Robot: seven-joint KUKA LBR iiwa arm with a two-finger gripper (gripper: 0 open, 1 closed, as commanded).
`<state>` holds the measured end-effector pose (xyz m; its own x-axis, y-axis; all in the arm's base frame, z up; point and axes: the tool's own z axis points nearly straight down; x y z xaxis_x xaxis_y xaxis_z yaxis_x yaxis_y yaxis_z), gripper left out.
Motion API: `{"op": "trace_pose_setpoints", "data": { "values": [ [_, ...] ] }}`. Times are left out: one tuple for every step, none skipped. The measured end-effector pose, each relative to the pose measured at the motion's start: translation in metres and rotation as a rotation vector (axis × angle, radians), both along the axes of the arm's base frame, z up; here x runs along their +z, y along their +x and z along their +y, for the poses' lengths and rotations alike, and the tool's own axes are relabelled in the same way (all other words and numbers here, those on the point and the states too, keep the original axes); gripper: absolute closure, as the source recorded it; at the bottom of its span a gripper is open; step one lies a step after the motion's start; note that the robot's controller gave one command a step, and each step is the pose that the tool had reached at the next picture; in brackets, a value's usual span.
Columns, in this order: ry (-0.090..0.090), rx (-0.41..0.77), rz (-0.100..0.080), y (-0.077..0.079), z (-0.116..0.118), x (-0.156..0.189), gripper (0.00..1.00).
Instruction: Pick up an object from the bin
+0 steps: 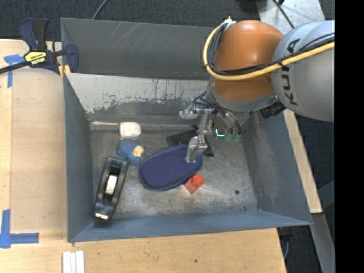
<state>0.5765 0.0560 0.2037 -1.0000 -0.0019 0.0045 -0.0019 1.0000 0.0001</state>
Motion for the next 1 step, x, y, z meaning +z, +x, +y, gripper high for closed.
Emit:
{"op": "trace_pose_setpoints", "data": {
  "values": [
    [0.004,0.277,-0.011,0.0296,-0.0225,-0.1169,0.00]
  ]
}}
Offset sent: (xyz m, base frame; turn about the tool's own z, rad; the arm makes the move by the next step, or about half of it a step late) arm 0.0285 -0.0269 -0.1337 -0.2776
